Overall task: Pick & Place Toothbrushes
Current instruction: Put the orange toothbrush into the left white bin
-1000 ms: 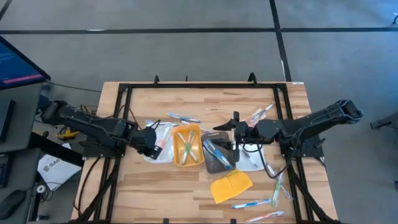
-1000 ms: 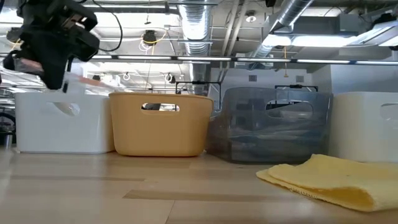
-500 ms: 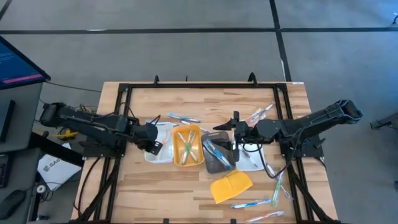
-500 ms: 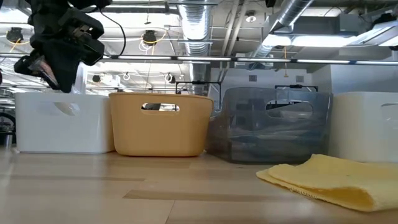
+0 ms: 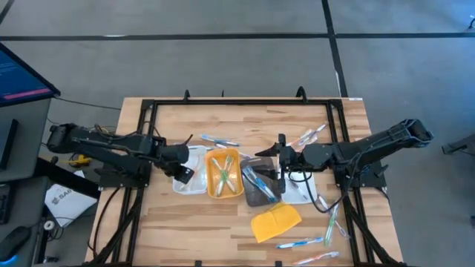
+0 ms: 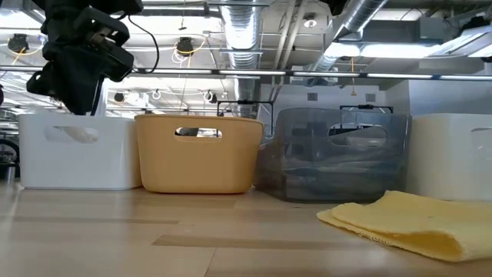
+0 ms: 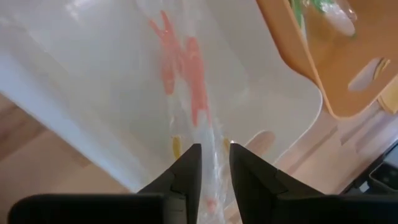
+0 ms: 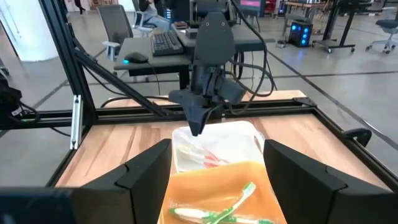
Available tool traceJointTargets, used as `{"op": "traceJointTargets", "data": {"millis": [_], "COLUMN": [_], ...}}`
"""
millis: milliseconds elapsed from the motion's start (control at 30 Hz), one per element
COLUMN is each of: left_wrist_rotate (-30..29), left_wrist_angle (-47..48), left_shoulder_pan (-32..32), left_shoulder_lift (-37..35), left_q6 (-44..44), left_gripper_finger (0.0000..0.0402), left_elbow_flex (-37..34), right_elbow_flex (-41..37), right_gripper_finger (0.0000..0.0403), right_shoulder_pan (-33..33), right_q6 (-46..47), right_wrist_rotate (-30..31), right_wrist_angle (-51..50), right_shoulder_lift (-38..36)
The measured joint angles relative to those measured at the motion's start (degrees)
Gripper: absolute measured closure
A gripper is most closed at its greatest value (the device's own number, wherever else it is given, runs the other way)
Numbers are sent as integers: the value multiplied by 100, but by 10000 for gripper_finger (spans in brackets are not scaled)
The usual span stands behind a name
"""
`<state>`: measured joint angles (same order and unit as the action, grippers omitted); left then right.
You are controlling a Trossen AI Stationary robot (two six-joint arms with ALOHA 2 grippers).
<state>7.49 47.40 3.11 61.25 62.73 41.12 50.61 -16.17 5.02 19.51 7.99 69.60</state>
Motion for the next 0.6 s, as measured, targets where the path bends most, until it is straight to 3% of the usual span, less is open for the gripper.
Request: {"op": "traceJointTargets", "data": {"millis": [300, 600], "left_wrist_rotate": [-160, 146], "left_wrist_angle": [-284, -355], "left_shoulder_pan": [-264, -108], "left_shoulder_lift": [0, 71], "left_q6": [-577, -598], "left_gripper_finger": [336, 397], "left_elbow_flex": [0, 0], "right_elbow_flex": [-7, 0], "right_gripper_finger": [154, 154], "right_shoulder_pan": [-107, -548], "right_q6": [0, 0], "right_wrist_rotate": [0, 0], "right_wrist_angle": [13, -474], "right_shoulder_lift": [-150, -791]}}
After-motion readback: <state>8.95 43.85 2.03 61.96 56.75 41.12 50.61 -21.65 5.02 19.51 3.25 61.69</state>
